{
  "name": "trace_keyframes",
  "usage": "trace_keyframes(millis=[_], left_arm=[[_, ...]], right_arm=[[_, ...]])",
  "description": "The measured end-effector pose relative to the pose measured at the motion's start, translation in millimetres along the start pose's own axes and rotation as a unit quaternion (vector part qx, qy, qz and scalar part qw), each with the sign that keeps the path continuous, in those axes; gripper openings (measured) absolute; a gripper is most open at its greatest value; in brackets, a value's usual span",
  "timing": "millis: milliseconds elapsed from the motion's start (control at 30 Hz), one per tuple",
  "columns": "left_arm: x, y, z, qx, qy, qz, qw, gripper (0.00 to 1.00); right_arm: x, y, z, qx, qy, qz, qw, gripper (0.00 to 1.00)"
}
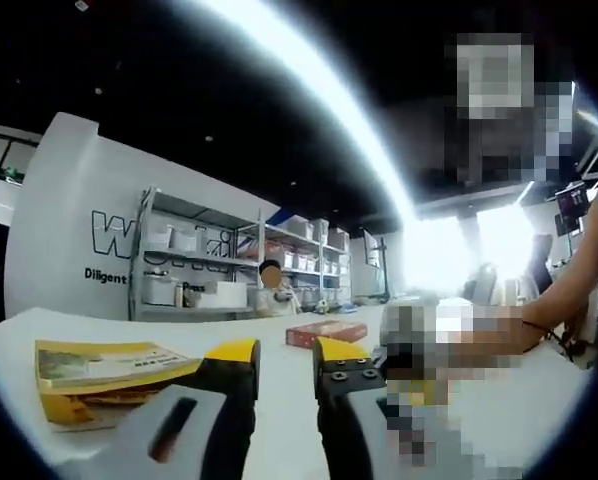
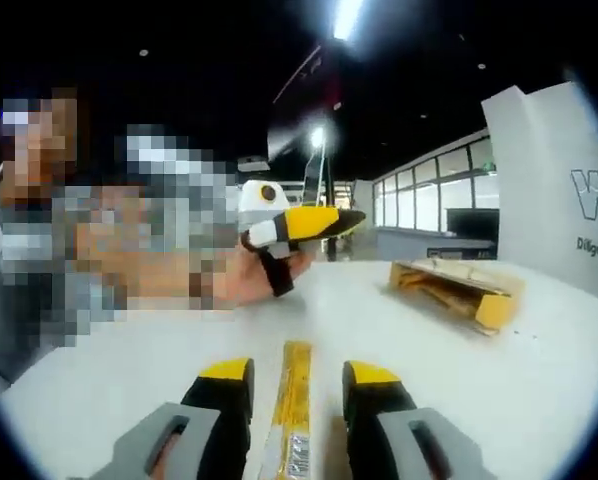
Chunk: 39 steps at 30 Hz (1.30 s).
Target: Tear open the coffee pouch, take out the coffee, and pour the coffee from the pouch into the cup
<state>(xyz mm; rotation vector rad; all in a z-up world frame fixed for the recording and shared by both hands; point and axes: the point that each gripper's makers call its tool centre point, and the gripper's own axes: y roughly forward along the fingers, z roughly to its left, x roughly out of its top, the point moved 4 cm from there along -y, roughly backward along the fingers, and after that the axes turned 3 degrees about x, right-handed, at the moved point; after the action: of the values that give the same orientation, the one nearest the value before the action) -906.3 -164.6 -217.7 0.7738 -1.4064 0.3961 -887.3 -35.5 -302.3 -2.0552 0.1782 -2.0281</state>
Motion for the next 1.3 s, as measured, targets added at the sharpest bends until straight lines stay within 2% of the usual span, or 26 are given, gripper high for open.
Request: trace_keyframes(millis=[67,133,167,367,667,833,1133,1300], left_arm=[[1.0,0.2,1.7,0.000,-0.004,-0.002,1.0000,0.23],[1.1,0.6,3.1,0.002,-0.006,-0.003,1.0000,0.23],[1.2,1.0,4.0,0.002,-0.007,-0.004,1.0000,0.23],[0.8,1.5,6.7,0.002,-0.015,-0.005,0.9999,0.23],[-0.4,0.3,6.5,0.002,-0.014,-0.002,0.9999,0.22],[-1.3,0.4,6.0,0.000,-0.013,0.001,0.9999,0.22],[0.1,-0.9,5.4,-0.002,-0.012,0.001,0.9999,0.22],[-0.7,-0.8,3.0,-0.005,-0.007,0.005,0.9999,0.22]], right_arm=[[-3.1,6.8,1.6,-0.009,-0.001,0.020,0.9998,0.36],[-2.4,16.8,7.6,-0.003,-0.017,0.030,0.9994,0.34],[-3.7,19.7,4.1,-0.023,-0.023,0.044,0.9985,0.32],[-7.3,31.2,9.2,-0.028,-0.037,0.049,0.9977,0.29],[-10.8,30.2,6.6,-0.034,-0.034,0.055,0.9973,0.25],[-8.8,29.1,6.1,-0.037,-0.034,0.047,0.9976,0.22],[-12.1,30.9,6.1,-0.040,-0.031,0.058,0.9970,0.22],[-12.3,30.4,5.7,-0.038,-0.033,0.059,0.9970,0.18]])
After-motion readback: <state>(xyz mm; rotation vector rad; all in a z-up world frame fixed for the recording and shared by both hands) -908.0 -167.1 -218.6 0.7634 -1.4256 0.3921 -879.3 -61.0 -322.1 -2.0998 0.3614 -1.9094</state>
